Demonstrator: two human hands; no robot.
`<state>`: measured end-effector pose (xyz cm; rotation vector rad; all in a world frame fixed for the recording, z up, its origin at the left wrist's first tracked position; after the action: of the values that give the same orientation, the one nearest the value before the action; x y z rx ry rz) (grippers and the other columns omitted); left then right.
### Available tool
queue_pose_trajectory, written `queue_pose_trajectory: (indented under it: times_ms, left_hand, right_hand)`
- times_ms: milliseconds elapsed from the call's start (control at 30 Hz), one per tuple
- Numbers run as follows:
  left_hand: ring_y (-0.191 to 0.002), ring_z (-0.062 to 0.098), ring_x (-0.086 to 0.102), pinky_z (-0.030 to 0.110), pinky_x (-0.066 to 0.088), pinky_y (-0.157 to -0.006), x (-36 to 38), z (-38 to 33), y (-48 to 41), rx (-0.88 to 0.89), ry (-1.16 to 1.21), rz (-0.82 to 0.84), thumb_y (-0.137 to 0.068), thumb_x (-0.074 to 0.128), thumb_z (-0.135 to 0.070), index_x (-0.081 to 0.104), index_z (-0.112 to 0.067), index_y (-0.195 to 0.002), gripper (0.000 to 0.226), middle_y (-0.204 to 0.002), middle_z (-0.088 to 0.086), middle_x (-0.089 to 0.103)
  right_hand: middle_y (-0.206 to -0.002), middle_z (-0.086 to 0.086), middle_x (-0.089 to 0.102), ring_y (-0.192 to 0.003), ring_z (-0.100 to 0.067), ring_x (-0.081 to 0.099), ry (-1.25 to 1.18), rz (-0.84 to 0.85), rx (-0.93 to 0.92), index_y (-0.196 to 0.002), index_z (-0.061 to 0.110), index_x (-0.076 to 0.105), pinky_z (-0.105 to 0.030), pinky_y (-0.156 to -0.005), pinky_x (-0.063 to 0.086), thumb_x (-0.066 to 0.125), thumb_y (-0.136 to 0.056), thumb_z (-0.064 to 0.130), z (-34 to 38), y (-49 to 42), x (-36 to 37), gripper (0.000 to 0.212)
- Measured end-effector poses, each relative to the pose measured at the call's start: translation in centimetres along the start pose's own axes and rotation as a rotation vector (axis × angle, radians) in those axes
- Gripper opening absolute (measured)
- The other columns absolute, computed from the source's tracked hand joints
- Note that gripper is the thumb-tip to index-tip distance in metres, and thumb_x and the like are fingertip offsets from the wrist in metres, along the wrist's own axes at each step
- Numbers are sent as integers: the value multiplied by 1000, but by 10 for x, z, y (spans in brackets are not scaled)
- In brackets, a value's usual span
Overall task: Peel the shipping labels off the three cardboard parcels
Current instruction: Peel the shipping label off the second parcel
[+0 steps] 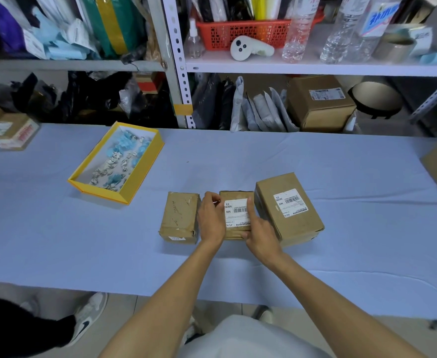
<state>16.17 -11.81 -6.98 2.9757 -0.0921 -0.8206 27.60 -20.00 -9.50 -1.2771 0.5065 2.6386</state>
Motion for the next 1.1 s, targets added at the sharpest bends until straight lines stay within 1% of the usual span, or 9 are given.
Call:
queue_pose_trajectory:
  times_ms: [67,100,200,367,467,567,767,1000,1100]
  left_hand:
    - [-93,13,62,9,42,-67,-1,3,2,22,37,17,-91,58,-6,57,-14,-93,8,-99,1,65]
    - [-94,12,63,11,45,-71,-1,5,2,35,35,20,-90,60,-7,58,-14,-95,8,-101,1,65]
    - [-95,11,63,26,52,-81,0,8,2,69,31,16,-88,64,-11,59,-15,-95,10,-102,0,65]
    - [-91,10,60,21,43,-75,2,3,0,106,-76,6,-90,63,-15,59,-15,-94,6,-99,-3,62]
    - [-89,14,59,23,44,-73,3,0,-2,101,-149,2,-93,59,-16,59,-14,-93,2,-99,0,61]
    - [-92,18,58,26,44,-75,5,-2,-5,94,-225,22,-96,54,-17,59,-10,-96,8,-104,4,59]
    - [-98,26,59,33,45,-79,9,-8,-7,81,-396,69,-101,42,-18,59,-2,-108,24,-116,12,53]
    - [-103,33,57,38,42,-88,12,-6,-10,22,-416,116,-101,39,-17,57,1,-114,28,-121,16,49]
    - [-103,32,56,35,43,-89,13,-5,-9,30,-367,136,-100,42,-16,58,2,-111,27,-120,16,48]
  right_hand:
    - [-114,-14,64,-96,-27,62,11,-8,5,-151,25,-17,-39,-80,53,58,-87,7,0,0,0,100]
    - [-115,-14,64,-95,-27,62,13,-14,6,-152,24,-16,-39,-80,53,58,-87,6,0,0,1,100]
    - [-116,-14,63,-95,-27,62,1,-12,-9,-152,25,-16,-39,-79,54,58,-87,6,0,2,2,100]
    - [-119,-13,61,-98,-27,61,30,1,-16,-151,23,-18,-35,-79,52,57,-88,7,0,2,0,99]
    - [-113,-13,61,-93,-26,61,46,13,-17,-149,25,-23,-39,-78,54,58,-87,7,-1,0,1,103]
    - [-109,-13,62,-89,-25,61,55,23,-22,-147,25,-26,-40,-77,55,58,-87,6,-2,-3,2,105]
    - [-108,-14,63,-87,-27,62,62,24,-21,-150,22,-22,-40,-76,54,57,-86,6,-2,-4,2,102]
    - [-106,-16,64,-86,-29,62,61,16,-42,-148,23,-26,-42,-75,54,59,-85,6,-4,-4,6,106]
    - [-107,-16,63,-87,-29,62,61,24,-26,-149,22,-23,-41,-76,54,60,-86,6,-4,-5,6,105]
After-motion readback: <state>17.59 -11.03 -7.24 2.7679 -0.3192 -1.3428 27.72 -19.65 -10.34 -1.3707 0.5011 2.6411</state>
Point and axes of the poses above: each hand's wrist, its own y-axis away from the middle knuckle, its own x-axis out of the palm, z = x × y, the point moved 4 cm from there along -y, towards the middle knuckle
